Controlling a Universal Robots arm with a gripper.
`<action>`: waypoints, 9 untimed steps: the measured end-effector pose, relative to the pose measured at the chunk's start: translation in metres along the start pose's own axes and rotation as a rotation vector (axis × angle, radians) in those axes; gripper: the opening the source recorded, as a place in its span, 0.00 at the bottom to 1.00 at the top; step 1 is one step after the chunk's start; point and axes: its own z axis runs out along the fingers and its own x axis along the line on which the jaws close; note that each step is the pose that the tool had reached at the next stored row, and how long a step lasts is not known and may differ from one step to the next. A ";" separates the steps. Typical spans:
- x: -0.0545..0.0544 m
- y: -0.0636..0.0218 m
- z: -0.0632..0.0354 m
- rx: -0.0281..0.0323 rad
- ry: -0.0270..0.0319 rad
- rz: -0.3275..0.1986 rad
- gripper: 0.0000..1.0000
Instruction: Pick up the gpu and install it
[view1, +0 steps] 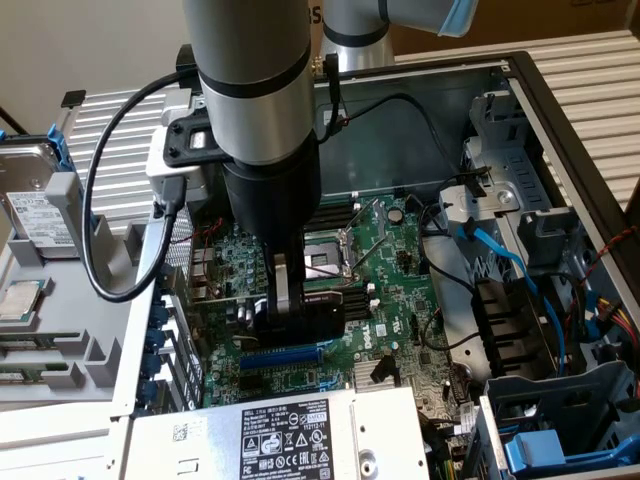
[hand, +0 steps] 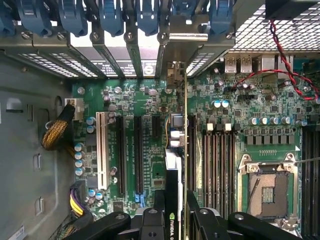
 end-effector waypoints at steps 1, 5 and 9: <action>0.000 0.0000 0.0000 0.0000 0.0007 0.001 0.27; 0.000 0.0000 0.0004 0.0004 0.0014 0.008 0.27; 0.000 0.0011 0.0011 0.0010 0.0015 0.018 0.27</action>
